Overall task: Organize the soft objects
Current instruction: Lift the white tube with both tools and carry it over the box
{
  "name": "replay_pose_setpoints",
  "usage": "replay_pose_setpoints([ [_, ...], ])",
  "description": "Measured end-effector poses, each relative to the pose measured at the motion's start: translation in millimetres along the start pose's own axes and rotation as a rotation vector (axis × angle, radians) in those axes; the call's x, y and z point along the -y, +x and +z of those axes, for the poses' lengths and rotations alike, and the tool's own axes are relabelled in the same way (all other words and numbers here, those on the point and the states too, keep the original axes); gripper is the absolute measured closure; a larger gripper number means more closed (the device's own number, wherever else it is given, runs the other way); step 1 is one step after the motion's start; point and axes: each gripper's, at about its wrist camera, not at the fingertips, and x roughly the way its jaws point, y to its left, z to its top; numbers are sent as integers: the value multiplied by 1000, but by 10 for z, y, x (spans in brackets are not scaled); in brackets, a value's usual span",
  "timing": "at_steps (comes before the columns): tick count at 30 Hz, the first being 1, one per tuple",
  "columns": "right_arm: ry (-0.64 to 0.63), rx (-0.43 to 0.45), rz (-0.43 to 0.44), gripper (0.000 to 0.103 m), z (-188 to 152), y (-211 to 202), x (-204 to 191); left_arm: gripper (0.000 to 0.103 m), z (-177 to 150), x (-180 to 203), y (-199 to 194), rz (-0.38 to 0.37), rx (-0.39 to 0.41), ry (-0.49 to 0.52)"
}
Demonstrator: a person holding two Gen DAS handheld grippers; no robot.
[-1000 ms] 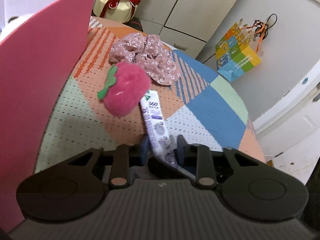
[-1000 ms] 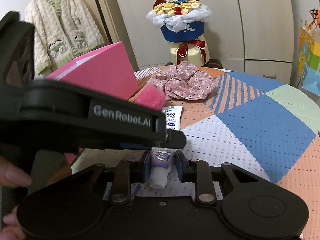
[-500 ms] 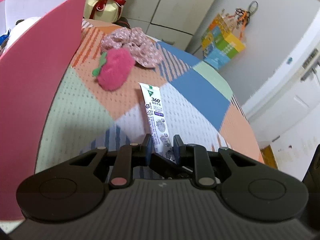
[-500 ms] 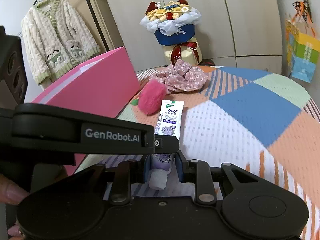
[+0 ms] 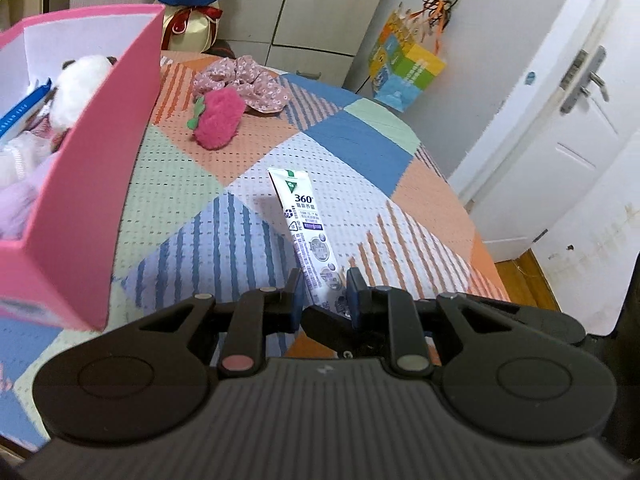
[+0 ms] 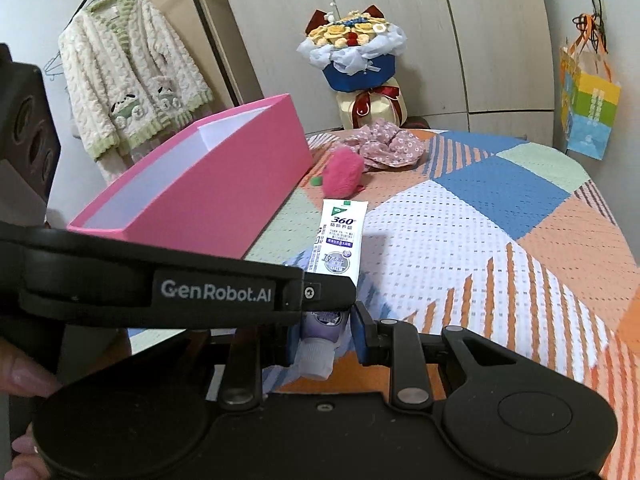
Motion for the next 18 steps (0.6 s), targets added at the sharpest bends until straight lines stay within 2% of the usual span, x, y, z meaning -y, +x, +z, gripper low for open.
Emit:
replay_pose_setpoints([
  [3,-19,3,-1,72,-29,-114,-109,82,-63,8,-170,1,14,14],
  [11,-176,-29,4,72,33,-410,-501,82,-178,-40,-703,-24,61,14],
  [18,-293,22,9,73,98,-666,-883,82,-158,-99,-1185,-21,126,48],
])
